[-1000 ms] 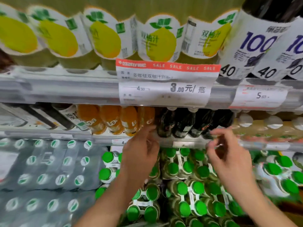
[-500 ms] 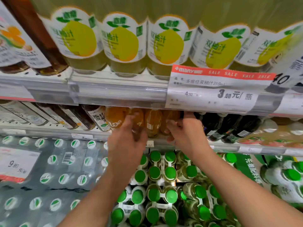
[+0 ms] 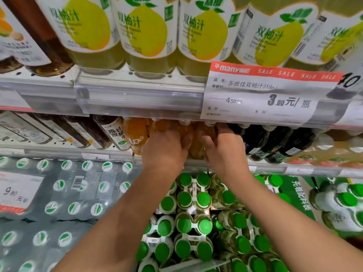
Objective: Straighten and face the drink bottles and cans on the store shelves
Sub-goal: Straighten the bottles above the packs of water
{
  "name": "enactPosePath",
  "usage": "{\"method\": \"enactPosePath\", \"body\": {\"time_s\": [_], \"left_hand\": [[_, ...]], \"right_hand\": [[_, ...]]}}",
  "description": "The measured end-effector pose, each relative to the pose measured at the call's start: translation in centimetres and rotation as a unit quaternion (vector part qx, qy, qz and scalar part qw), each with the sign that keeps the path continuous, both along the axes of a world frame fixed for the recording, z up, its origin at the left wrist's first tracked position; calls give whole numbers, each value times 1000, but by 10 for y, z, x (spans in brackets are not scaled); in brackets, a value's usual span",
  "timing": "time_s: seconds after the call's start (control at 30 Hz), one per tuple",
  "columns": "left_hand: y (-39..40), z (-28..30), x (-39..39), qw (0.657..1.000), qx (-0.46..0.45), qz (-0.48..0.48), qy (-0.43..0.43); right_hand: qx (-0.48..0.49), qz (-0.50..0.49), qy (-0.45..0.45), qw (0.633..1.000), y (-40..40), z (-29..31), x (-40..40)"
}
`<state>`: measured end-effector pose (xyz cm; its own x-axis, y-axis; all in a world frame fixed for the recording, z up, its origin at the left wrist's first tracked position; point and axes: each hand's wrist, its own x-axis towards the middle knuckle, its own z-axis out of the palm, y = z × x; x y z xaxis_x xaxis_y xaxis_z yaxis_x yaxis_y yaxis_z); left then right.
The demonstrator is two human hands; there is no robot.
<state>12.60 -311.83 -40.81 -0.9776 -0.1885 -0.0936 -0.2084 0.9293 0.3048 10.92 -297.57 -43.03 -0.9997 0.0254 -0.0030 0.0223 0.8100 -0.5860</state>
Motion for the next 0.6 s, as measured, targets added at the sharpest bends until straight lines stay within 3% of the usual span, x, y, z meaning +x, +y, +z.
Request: {"method": "enactPosePath", "body": {"time_s": [0.1, 0.17, 0.3, 0.43, 0.6], "left_hand": [[-3, 0, 2, 999, 41, -10, 13], [-10, -5, 13, 993, 93, 4, 75], [-35, -9, 47, 971, 127, 103, 175], [-62, -19, 53, 933, 224, 223, 174], [-78, -24, 38, 953, 195, 189, 136]], "right_hand": [[-75, 21, -17, 997, 0, 1, 7], [-144, 24, 1, 989, -1, 1, 17], [-185, 23, 147, 971, -7, 6, 54], [-124, 135, 141, 973, -30, -1, 64], [-33, 177, 107, 978, -69, 4, 37]]}}
